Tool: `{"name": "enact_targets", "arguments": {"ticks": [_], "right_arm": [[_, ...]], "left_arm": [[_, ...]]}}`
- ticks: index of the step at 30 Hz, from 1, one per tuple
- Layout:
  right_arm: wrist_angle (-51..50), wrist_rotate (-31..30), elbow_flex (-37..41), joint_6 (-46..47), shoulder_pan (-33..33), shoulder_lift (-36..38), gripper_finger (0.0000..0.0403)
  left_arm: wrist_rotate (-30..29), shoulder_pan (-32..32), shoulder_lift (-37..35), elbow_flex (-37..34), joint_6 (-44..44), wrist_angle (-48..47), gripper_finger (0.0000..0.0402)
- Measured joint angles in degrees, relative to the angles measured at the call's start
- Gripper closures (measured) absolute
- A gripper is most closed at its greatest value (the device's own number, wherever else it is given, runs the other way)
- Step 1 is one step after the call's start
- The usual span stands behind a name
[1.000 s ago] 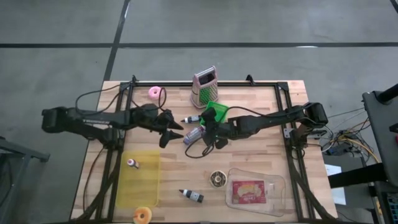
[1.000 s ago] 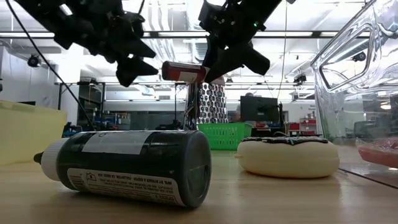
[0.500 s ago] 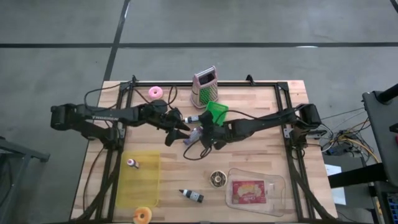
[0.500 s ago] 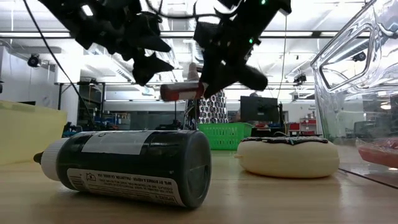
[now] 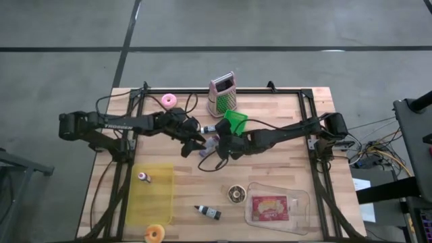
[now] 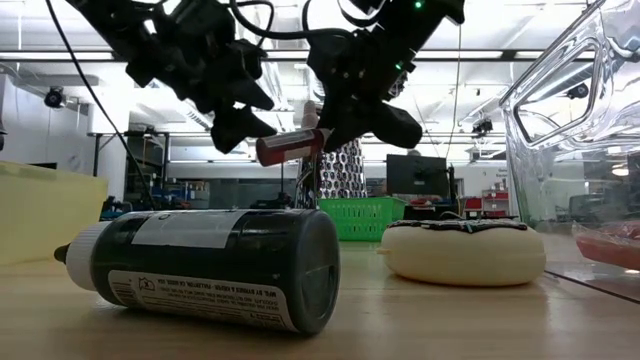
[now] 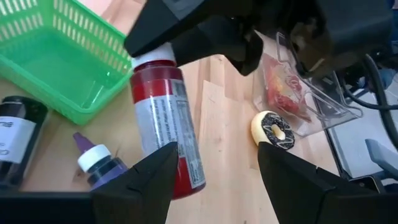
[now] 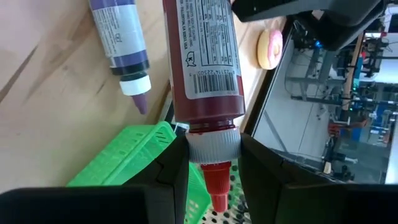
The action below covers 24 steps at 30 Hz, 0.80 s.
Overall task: Pick & Place Food Item
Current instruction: Put the red ink bottle into the yellow bin
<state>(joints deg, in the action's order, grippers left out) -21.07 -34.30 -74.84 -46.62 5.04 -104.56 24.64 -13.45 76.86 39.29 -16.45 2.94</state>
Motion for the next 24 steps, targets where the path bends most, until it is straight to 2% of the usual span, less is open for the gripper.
{"name": "enact_targets", "arguments": {"ticks": [8,14,24], "right_arm": [[0.11,1.78,-0.69,0.78,0.63,-0.43,0.0302],[0.03,1.74,-0.69,0.64,0.72,-0.41,0.0302],[1.1,1.72,-1.99,-0.65,0.7,-0.41,0.0302]], "left_arm": [[-0.54,-2.07,-0.07,0.04,1.67,-1.6,0.0172],[3.31,-2.29,-0.09,0.06,1.82,-1.49,0.0172],[3.65,-2.29,0.78,0.13,1.34,-1.25,0.0172]]}}
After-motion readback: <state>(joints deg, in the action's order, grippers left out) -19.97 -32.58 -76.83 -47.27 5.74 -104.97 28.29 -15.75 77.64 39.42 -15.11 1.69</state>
